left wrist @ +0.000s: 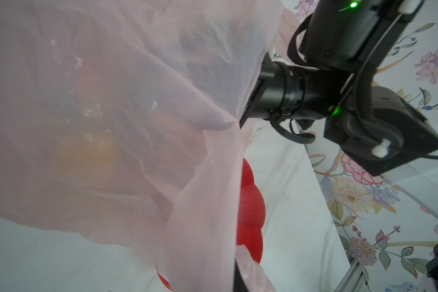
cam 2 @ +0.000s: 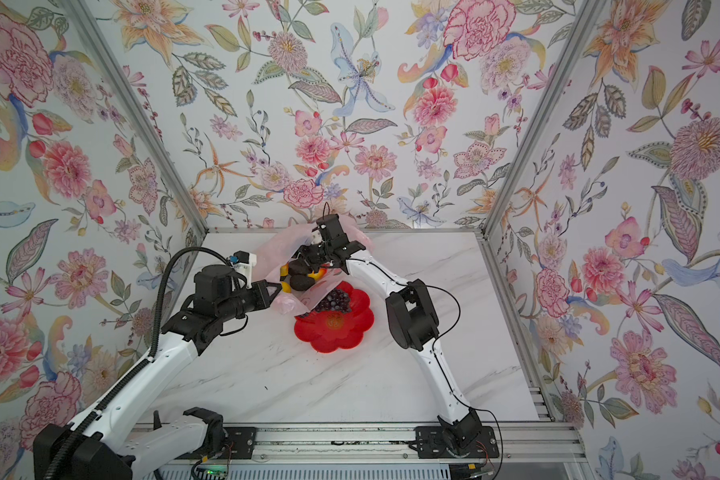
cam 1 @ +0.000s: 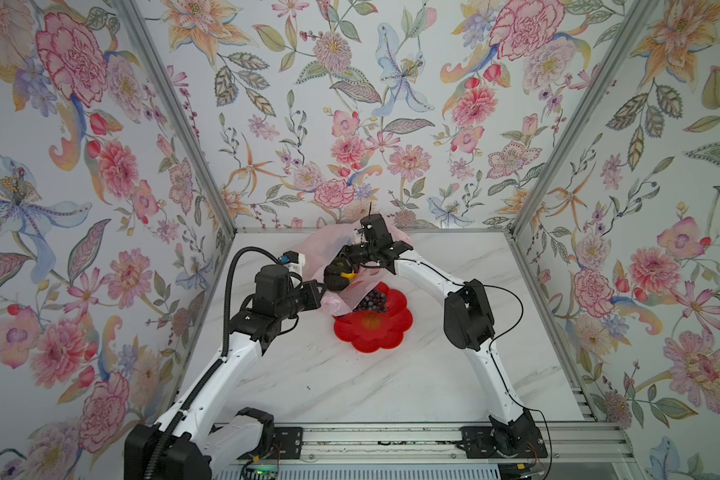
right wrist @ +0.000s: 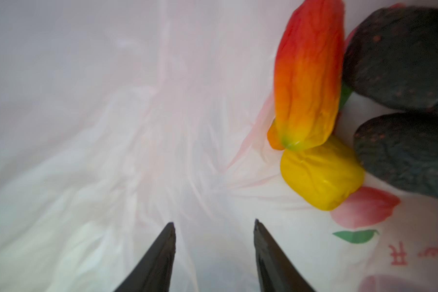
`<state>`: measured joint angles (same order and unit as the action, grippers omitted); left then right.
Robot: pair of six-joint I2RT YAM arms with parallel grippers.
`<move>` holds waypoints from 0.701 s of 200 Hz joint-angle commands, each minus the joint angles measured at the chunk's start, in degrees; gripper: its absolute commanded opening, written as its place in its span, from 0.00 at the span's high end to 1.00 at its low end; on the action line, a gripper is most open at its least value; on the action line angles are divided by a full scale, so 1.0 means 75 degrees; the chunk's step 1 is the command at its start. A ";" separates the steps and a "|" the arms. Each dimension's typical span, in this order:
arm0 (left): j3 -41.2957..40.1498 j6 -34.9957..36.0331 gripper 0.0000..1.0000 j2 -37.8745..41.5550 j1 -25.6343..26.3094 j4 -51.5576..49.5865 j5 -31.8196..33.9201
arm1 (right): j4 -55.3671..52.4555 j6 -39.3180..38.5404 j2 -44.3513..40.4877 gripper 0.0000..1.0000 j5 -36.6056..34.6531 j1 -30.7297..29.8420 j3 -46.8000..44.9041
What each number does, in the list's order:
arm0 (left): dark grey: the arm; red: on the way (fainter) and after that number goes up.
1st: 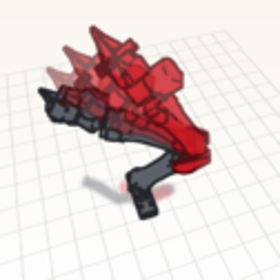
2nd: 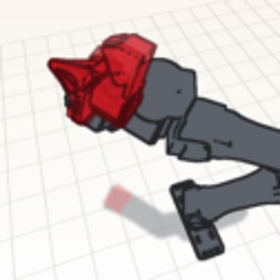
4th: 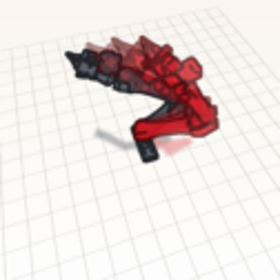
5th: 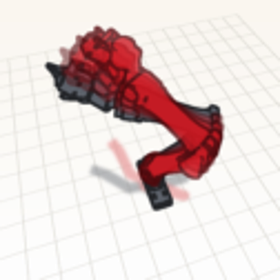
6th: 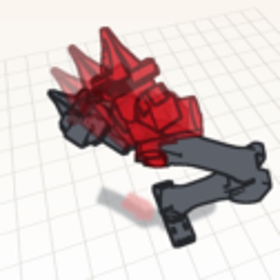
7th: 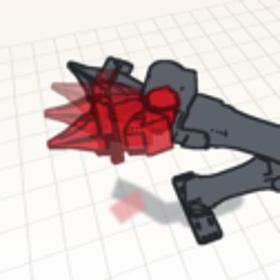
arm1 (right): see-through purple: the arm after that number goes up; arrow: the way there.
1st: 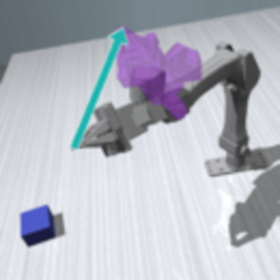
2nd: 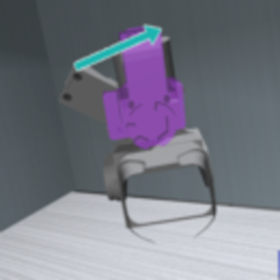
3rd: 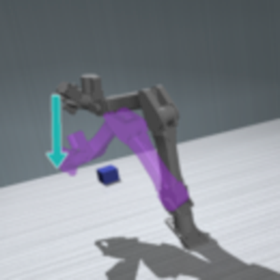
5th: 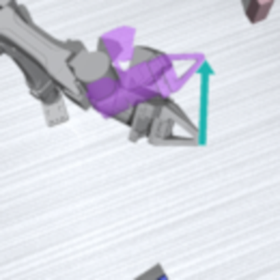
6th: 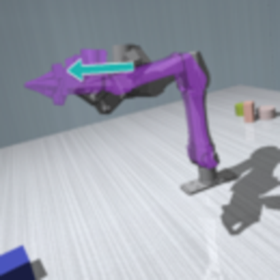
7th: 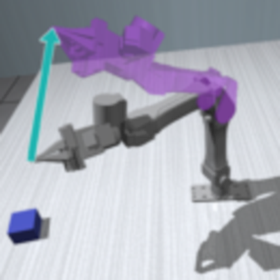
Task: Place the fruits into the plastic bag
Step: Place the fruit in the plastic bag.
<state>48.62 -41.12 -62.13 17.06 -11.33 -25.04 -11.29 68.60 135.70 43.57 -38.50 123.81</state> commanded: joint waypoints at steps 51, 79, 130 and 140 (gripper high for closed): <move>0.0000 0.0052 1.00 0.0246 0.0137 -0.0037 0.0073 | -0.2177 -0.2414 -0.1954 0.47 -0.0294 -0.0286 -0.0898; 0.0053 0.0098 1.00 0.0264 0.0174 -0.0094 0.0113 | -0.2409 -0.2995 -0.2728 0.47 -0.0438 -0.0290 -0.1577; 0.0161 0.0147 1.00 0.0230 0.0221 -0.0133 0.0182 | -0.2703 -0.5045 -0.4319 0.29 -0.1519 -0.0494 -0.2811; 0.0179 0.0149 1.00 0.0216 0.0224 -0.0130 0.0180 | -0.2703 -0.5571 -0.4718 0.01 -0.1949 -0.0584 -0.3154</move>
<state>48.62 -41.10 -61.04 18.09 -11.55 -24.75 -29.74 39.46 108.09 36.36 -41.34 104.14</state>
